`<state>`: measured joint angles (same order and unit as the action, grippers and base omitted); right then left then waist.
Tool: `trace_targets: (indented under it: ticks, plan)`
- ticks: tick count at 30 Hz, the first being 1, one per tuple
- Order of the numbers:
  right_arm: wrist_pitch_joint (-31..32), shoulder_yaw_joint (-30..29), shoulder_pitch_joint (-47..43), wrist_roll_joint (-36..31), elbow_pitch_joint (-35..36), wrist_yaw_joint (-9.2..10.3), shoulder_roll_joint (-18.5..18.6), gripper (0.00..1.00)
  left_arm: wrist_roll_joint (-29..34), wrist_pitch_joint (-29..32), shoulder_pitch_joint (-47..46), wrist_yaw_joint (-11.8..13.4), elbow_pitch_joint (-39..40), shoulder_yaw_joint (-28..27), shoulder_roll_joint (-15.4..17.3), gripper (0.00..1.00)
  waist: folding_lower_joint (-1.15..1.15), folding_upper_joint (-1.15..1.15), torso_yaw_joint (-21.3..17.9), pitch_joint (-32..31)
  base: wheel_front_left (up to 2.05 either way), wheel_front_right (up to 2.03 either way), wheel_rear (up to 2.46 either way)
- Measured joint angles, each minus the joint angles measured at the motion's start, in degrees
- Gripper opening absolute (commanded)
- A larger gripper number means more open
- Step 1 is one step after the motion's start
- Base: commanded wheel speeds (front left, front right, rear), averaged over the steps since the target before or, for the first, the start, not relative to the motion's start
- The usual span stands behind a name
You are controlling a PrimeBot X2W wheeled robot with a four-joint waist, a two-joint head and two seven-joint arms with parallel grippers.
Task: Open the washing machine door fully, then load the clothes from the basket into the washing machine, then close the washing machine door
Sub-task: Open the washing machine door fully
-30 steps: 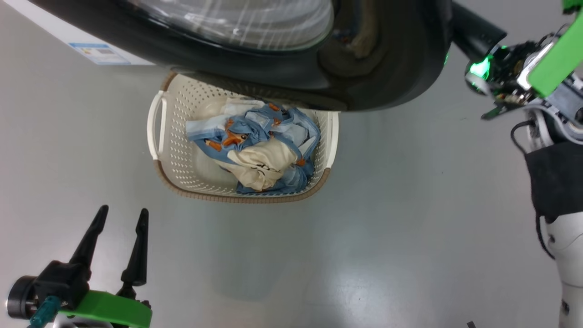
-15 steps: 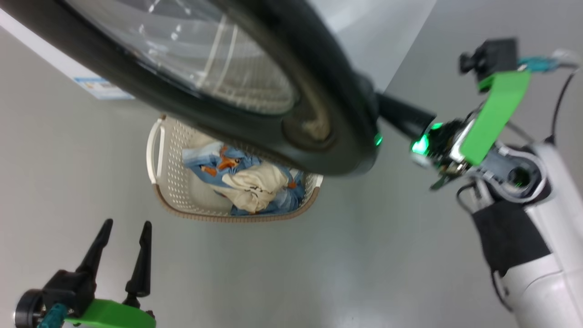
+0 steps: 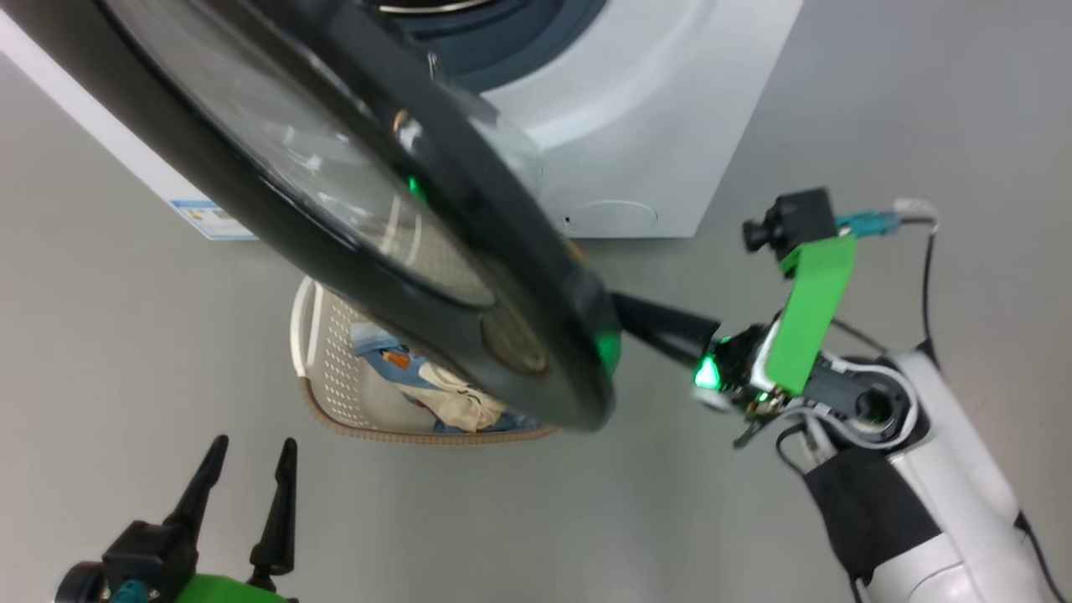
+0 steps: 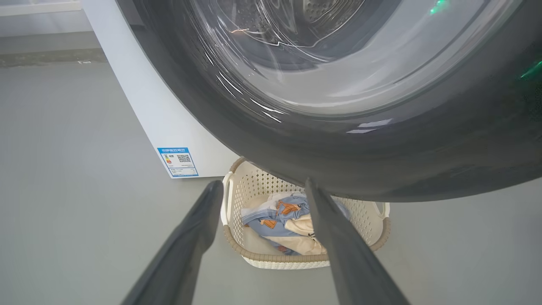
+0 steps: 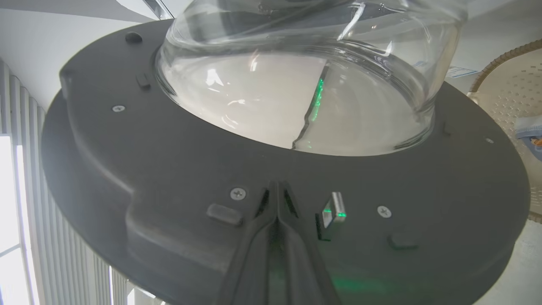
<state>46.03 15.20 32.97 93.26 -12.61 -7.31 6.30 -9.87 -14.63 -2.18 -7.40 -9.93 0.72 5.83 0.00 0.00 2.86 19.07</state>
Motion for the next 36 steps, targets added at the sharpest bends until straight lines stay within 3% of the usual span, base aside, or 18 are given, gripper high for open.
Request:
trace_targets:
  ticks: [11, 21, 36]
  plan:
    - [0.99, 5.92, -4.61, 1.26, -1.44, 0.00, -1.67, 0.00, 0.01, 0.00, 2.30, 0.00, -0.58, 0.02, -1.44, 1.00, 0.00, 0.00, 2.17, -4.13, 0.00, 0.00, 0.00]
    - [-4.16, 17.24, -5.21, 7.46, -0.93, 0.00, -1.64, 0.00, 0.00, 0.00, 2.92, 0.00, -0.56, -0.21, -2.49, 1.00, 0.00, 0.00, 4.13, -6.48, 0.00, 0.00, 0.00]
    - [-10.69, 24.32, -5.02, 11.42, -1.48, 0.00, -1.51, 0.00, 0.00, 0.00, 3.14, 0.00, -0.60, 1.10, -3.11, 1.00, 0.00, 0.00, 7.06, -9.02, 0.00, 0.00, 0.00]
